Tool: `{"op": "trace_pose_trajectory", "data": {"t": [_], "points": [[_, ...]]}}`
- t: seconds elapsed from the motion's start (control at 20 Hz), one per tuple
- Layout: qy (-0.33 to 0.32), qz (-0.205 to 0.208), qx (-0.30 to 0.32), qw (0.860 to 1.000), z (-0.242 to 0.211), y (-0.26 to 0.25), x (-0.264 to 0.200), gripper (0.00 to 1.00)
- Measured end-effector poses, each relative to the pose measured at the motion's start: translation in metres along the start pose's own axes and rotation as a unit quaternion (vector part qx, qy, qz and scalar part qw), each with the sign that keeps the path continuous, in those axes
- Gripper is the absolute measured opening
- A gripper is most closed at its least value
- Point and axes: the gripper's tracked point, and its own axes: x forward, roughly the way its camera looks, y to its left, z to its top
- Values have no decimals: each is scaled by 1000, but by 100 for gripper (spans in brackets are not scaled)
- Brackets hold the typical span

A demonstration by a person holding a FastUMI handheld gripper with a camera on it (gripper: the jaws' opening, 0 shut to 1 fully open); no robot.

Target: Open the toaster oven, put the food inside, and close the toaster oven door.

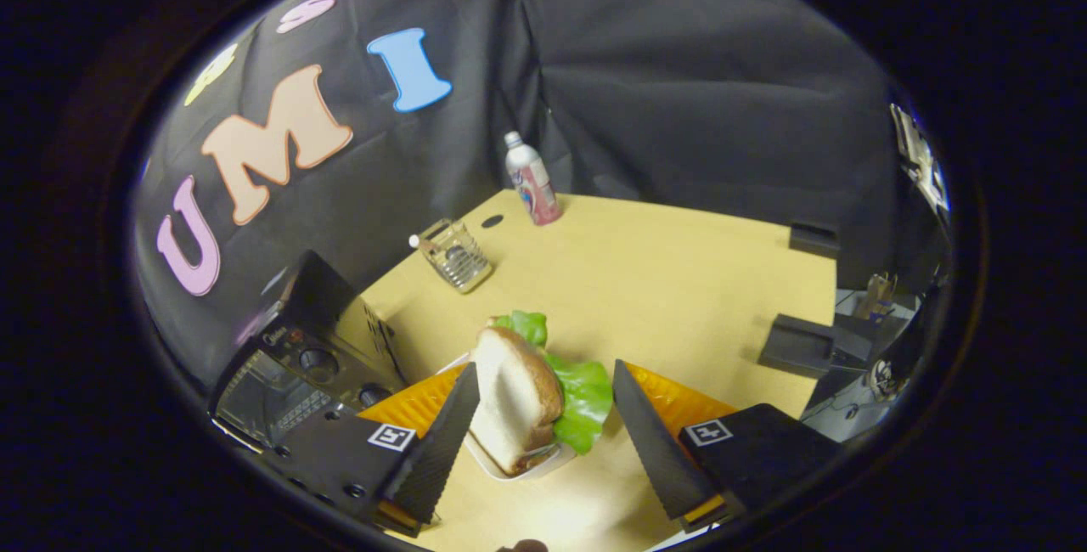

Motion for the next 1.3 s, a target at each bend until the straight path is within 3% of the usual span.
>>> {"op": "trace_pose_trajectory", "data": {"t": [0.2, 0.5, 0.8, 0.95, 1.3], "points": [[33, 12, -9, 999, -20, 4, 19, 99], [25, 54, 29, 998, -13, 20, 14, 66], [12, 61, 30, 998, -5, 23, 5, 32], [-10, 72, 39, 997, 9, 32, -4, 25], [-65, 100, 89, 989, 46, 55, -41, 24]]}}
